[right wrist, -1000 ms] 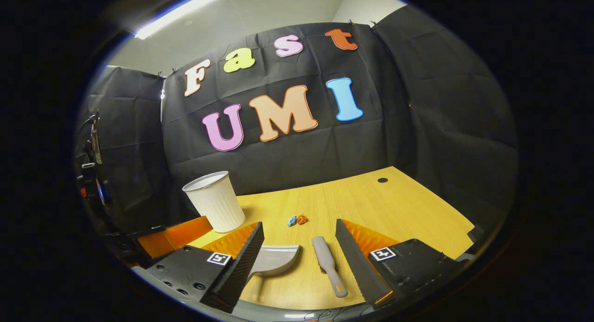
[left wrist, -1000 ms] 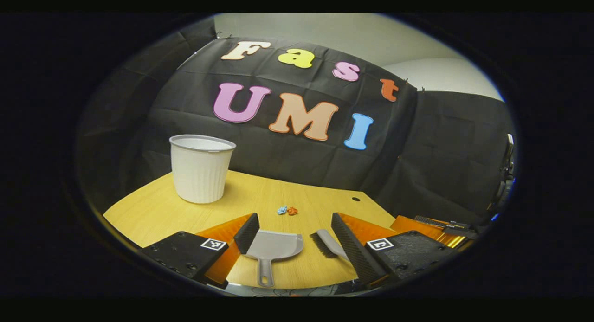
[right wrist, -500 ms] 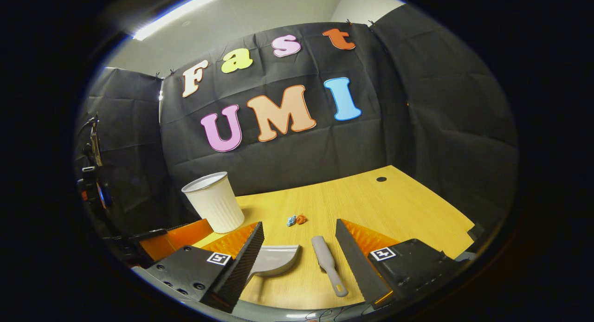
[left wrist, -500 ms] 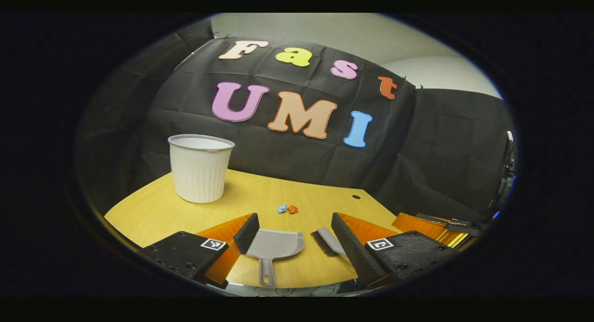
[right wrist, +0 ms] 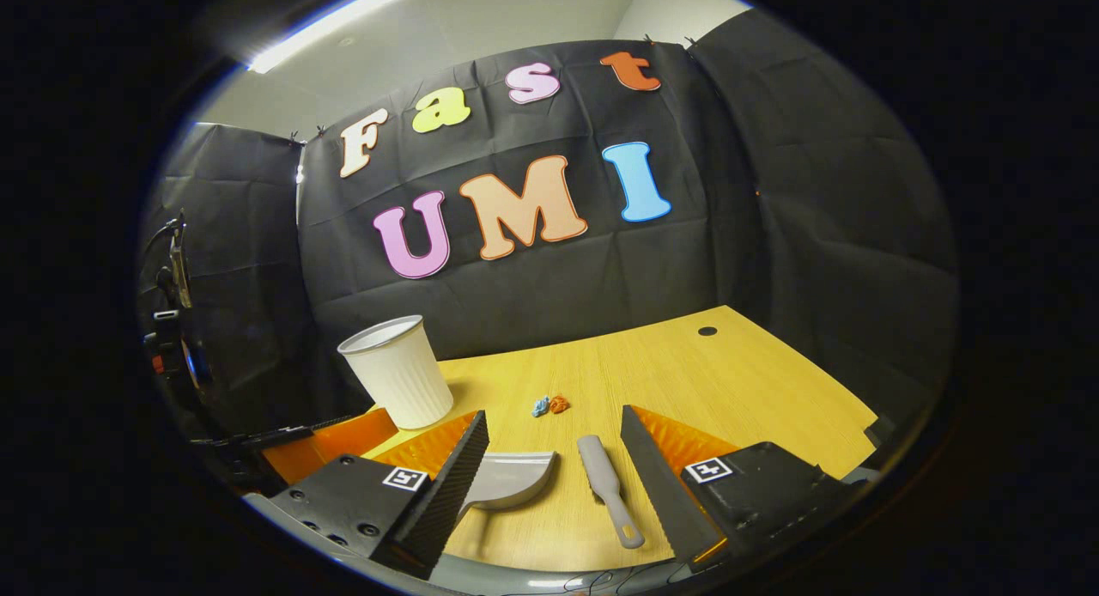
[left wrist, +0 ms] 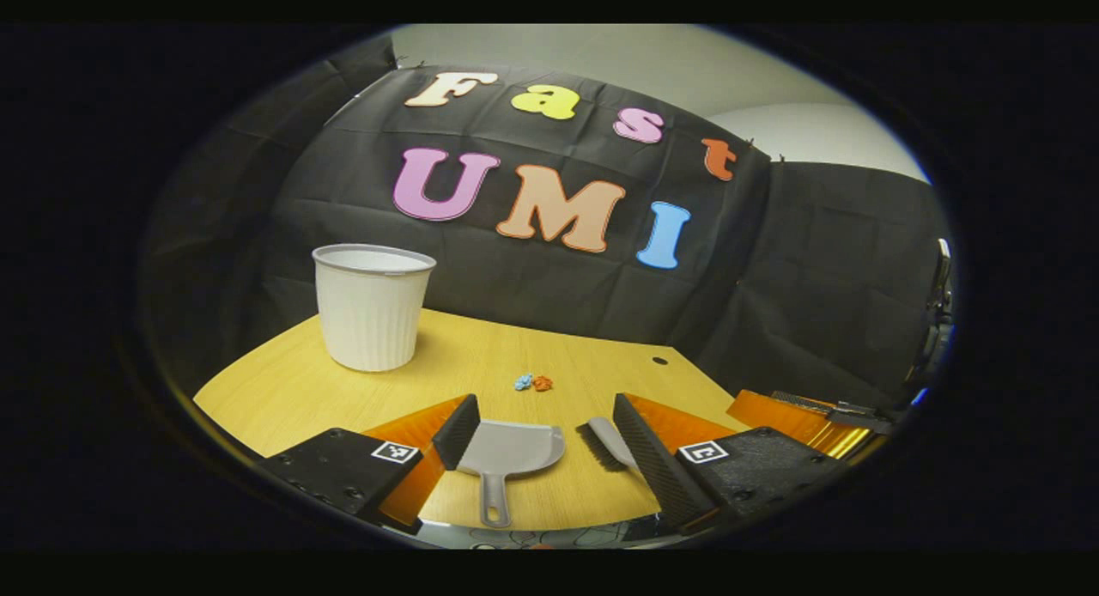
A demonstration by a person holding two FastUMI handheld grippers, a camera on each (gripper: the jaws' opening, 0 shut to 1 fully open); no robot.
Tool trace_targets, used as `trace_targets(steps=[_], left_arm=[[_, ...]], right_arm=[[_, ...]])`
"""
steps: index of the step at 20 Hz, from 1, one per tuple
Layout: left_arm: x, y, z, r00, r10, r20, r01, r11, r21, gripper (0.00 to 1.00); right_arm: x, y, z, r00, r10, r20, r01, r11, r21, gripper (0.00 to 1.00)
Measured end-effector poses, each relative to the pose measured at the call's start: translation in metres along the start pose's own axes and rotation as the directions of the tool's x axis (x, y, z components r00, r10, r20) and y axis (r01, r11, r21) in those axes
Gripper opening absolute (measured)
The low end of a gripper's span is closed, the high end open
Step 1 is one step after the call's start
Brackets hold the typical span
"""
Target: Pick up the small broom and dustpan from the desktop, sweep the trash into the dustpan with the broom, and then empty the trash into the garbage bin.
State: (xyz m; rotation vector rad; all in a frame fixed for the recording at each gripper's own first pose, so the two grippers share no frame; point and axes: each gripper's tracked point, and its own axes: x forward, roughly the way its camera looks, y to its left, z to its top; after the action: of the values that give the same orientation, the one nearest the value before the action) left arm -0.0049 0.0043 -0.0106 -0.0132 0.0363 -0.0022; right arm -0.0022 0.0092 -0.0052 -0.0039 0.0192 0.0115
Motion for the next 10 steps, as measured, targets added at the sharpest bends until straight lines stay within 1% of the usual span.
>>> trace_targets(steps=[10], left_arm=[[-0.001, 0.005, -0.012, 0.999, 0.013, -0.039, -0.013, 1.0, 0.004, 0.94]], right_arm=[[0.0, -0.004, -0.007, 1.0, -0.009, -0.02, 0.009, 1.0, 0.001, 0.92]])
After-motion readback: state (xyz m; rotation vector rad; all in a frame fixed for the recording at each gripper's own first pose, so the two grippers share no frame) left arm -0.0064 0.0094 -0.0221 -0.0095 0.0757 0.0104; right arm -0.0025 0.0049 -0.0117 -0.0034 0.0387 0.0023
